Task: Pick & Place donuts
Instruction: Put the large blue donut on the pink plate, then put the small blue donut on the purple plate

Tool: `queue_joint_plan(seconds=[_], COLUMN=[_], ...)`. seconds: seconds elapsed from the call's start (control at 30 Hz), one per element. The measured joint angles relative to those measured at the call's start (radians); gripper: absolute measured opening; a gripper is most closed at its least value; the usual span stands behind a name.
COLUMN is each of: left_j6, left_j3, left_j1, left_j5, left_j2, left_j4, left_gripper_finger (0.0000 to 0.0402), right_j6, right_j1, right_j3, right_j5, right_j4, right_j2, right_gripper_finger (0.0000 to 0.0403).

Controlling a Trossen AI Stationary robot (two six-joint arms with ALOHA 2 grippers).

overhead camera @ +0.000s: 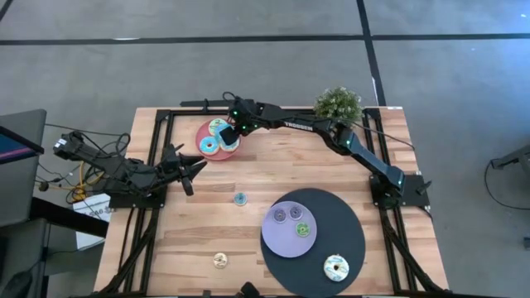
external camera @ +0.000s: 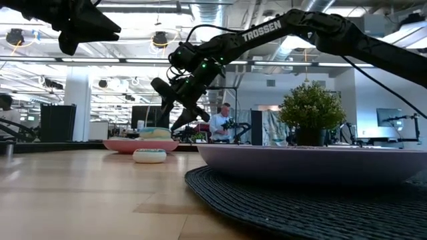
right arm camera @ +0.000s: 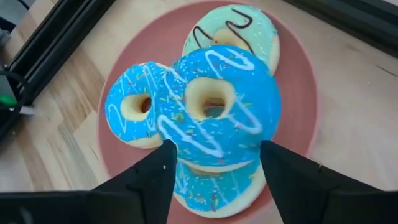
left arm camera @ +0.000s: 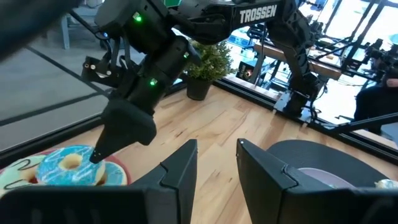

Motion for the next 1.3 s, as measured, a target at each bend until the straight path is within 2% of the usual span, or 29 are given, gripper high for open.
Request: queue_joint_plan(seconds=[0.23,0.4,0.5,0.63,0.83,0.93,1.0,1.17,1.3], left_j6=[0.000,0.000,0.000,0.000,0.070,0.078,0.088,0.116,0.107], left_j3=[0.000,0.000,0.000,0.000,0.000,0.000,0.000,0.000,0.001], left_j1=[0.000,0.000,0.000,0.000,0.000,0.007,0.021,0.079,0.146], left_j5=[-0.001,-0.001,-0.001,-0.001,-0.044,-0.052,-0.049,0.003,0.123], left_j2=[0.000,0.000,0.000,0.000,0.000,0.000,0.001,0.001,0.019], left_j4=[0.000,0.001,0.001,0.003,0.003,0.002,0.002,0.007,0.008], left_gripper_finger=[0.0105,0.0105,0.0105,0.0105,0.0105,0.0114,0.0129,0.0187,0.0236], right_j6=[0.000,0.000,-0.019,-0.126,-0.253,-0.263,-0.252,-0.136,0.051], right_j1=[-0.008,-0.035,-0.051,-0.060,-0.015,0.021,0.041,0.107,0.177], right_j3=[0.000,0.000,0.000,0.000,-0.025,-0.133,-0.236,-0.608,-0.918], right_j5=[-0.009,-0.098,-0.101,-0.101,-0.068,0.002,0.007,0.007,0.012], right_j4=[-0.006,-0.037,-0.143,-0.322,-0.558,-0.574,-0.550,-0.420,-0.293], right_j2=[-0.004,-0.049,-0.098,-0.184,-0.322,-0.409,-0.481,-0.701,-0.921], right_gripper_finger=[0.0227,0.0224,0.0224,0.0221,0.0198,0.0184,0.0175,0.0158,0.0150])
